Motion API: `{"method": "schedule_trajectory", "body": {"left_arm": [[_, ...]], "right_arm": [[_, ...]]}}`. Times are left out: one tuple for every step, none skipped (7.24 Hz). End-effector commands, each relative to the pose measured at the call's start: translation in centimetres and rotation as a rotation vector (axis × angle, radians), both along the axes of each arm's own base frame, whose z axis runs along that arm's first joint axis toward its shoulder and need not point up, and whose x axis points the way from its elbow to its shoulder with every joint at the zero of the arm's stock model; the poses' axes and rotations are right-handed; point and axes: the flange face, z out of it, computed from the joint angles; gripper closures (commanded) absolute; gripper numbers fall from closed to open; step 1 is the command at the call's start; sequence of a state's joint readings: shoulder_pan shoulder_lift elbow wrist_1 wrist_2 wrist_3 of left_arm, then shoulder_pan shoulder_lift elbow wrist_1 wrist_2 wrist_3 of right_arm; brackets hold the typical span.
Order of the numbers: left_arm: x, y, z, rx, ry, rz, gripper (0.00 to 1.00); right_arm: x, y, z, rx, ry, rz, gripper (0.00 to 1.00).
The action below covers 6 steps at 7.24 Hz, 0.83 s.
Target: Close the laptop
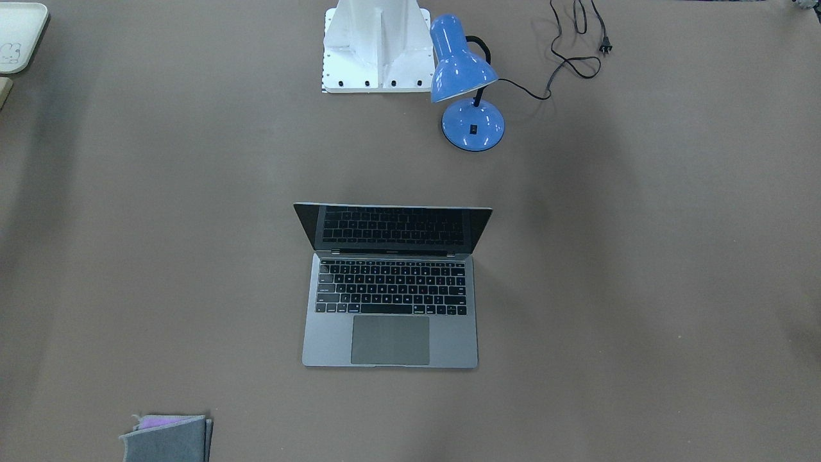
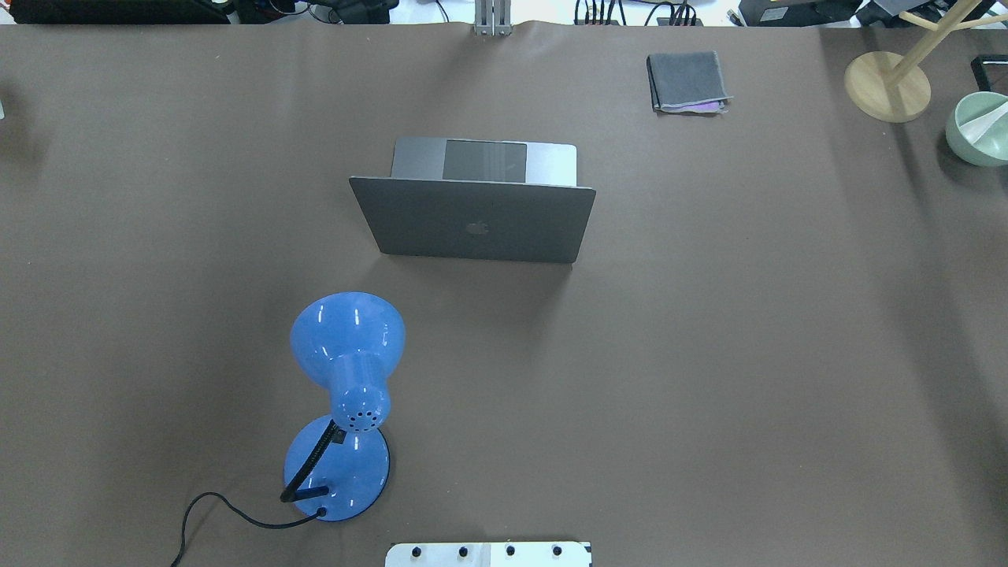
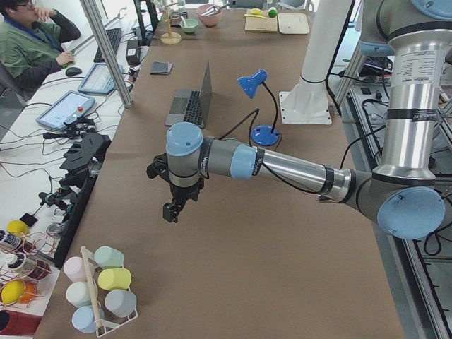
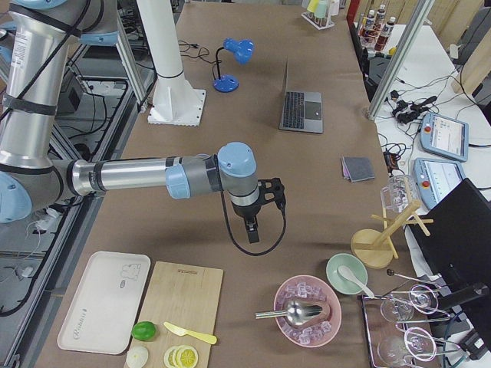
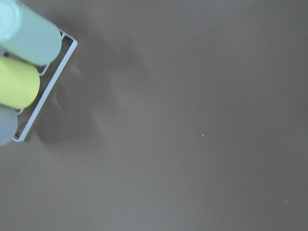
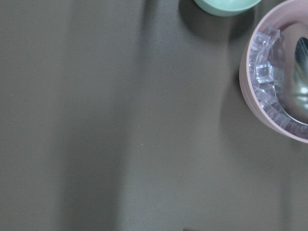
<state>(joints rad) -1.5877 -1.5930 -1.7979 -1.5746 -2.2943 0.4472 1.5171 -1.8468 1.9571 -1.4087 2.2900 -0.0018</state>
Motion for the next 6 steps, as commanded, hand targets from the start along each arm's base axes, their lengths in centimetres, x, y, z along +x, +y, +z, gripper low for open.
{"method": "schedule_trajectory", "body": {"left_arm": [[0.0,-2.6,-2.6,0.170,0.029,-0.068,0.02],[0.0,-2.5,-3.9,0.149,0.059,-0.127,0.02],[0.1,-2.7,-3.8,0.157,0.061,-0.126,0.02],[1.0,-2.6,-4.6,0.181,0.095,-0.111,0.02],[1.5,-2.4,-5.0,0.174,0.145,-0.120,0.02],[4.2,-2.7,-5.7,0.132,0.203,-0.127,0.02]], "right_arm": [[-0.1,-1.5,-2.5,0.110,-0.006,0.000,0.00],[-0.1,-1.9,-3.2,0.144,-0.009,0.000,0.01],[-0.2,-1.9,-3.4,0.165,-0.016,-0.004,0.01],[-0.7,-2.0,-4.1,0.205,-0.045,-0.021,0.01],[-1.3,-1.8,-4.7,0.212,-0.103,-0.046,0.02],[-2.0,-2.2,-5.8,0.182,-0.158,-0.030,0.02]]}}
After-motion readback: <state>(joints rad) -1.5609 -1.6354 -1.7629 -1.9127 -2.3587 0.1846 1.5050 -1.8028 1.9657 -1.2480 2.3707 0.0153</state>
